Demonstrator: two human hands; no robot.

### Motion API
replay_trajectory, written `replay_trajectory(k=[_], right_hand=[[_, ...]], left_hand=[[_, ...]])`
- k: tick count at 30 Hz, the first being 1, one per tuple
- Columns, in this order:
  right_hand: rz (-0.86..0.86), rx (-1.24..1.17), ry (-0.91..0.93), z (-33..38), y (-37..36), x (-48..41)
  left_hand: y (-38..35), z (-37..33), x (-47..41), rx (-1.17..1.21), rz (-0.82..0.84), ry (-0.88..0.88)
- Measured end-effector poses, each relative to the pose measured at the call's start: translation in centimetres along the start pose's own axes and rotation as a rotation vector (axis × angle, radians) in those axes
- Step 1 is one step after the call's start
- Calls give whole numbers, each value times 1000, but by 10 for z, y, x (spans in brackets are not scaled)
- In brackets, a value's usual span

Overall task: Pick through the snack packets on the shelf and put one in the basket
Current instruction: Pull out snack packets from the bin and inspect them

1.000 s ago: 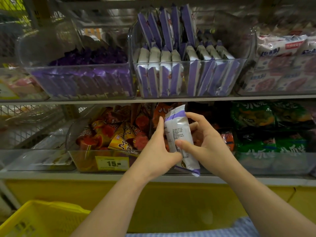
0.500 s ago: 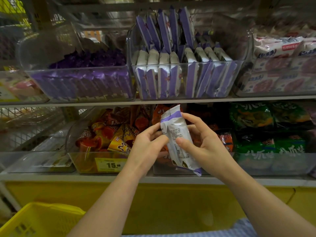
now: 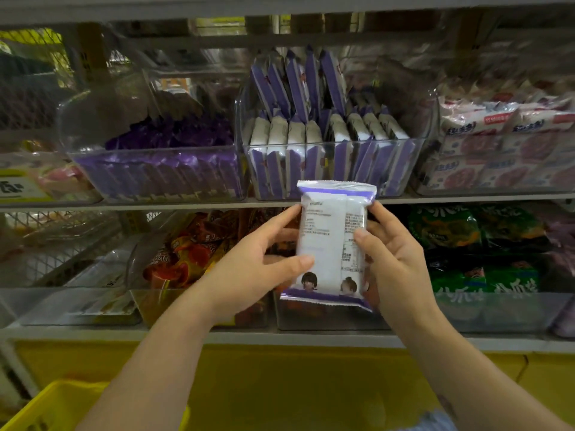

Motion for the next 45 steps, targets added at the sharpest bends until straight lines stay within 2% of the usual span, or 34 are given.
replay_trajectory(k=[2, 7, 11, 14, 15, 18, 23, 26, 28, 31, 33, 38, 41, 45], right_hand=[[-47, -130, -40, 7, -4, -4], [-191, -380, -122, 38, -18, -35], [-180, -286, -143, 67, -35, -72], [-100, -123, -183, 80, -47, -94], [-80, -48, -190, 84, -49, -99], [-10, 123, -181, 92, -51, -111], [124, 217, -259, 88, -53, -124], [248, 328, -308, 90, -55, -130], [305, 554, -236, 100, -52, -140], [343, 1081, 7, 121, -47, -158], [417, 1241, 50, 123, -45, -163], [682, 1449, 55, 104, -52, -158], [756, 1471, 97, 99, -57, -158], [854, 1488, 71, 92, -61, -159]], left_hand=[[0, -26, 7, -23, 5, -81], [10, -105, 12, -25, -114, -373], [23, -147, 3, -272, -317, -505], [44, -165, -7, -336, -529, -553], [49, -168, -13, -314, -544, -551], [44, -172, -36, -332, -442, -536], [33, -170, -70, -426, -256, -521], [44, -165, -82, -456, -272, -475], [56, -156, -94, -389, -310, -395], [70, -145, -113, -226, -346, -289], [71, -140, -122, -162, -329, -224], [70, -129, -147, -216, -220, -27], [60, -126, -160, -297, -129, 69], [51, -129, -175, -488, -98, 39]])
Point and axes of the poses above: each hand's wrist, its own x-axis away from the middle knuckle, its own y-axis out of the back of the hand, z = x × y, the point moved 10 cm from there along -x, towards the middle knuckle, and after that the axes turned 2 degrees about z, right-handed, at the moved point
